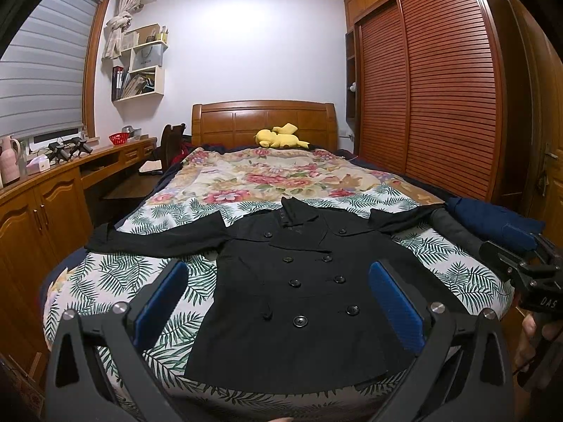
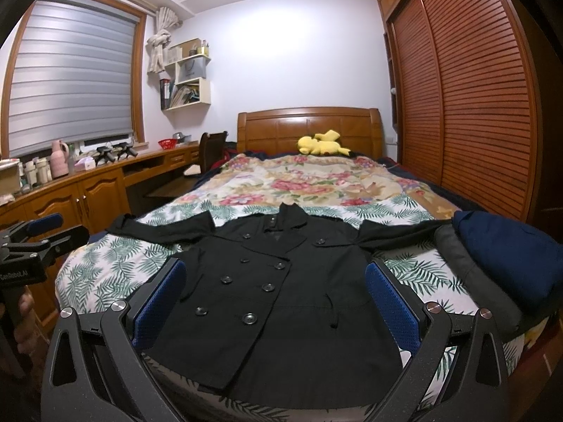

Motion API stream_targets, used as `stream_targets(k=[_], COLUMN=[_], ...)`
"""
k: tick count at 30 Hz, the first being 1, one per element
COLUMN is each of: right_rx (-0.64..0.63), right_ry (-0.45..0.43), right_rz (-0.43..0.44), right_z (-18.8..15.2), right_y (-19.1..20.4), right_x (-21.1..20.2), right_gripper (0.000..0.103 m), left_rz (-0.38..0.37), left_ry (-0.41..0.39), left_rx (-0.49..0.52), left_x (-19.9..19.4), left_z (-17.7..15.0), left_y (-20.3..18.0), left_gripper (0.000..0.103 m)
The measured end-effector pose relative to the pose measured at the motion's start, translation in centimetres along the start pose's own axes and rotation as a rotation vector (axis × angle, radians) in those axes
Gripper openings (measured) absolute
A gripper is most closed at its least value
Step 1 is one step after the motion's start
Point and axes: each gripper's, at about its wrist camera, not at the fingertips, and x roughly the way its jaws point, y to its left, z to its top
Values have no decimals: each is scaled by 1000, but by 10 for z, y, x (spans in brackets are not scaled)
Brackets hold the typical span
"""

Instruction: Fold large clothes

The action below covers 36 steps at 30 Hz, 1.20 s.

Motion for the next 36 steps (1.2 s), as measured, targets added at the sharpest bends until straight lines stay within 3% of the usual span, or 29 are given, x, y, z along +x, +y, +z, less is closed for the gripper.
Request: stream_targets(k=[36], right_rx=[0], right_ry=[-10], right_rz=[4], right_z=[0], right_y=[-4], right_x=[-1], right_gripper=[103], left_rz=[6], left_ry=[-6], left_rx=[-1], left_x=[1], left_z=[1], left_y=[-1], left_gripper=[103])
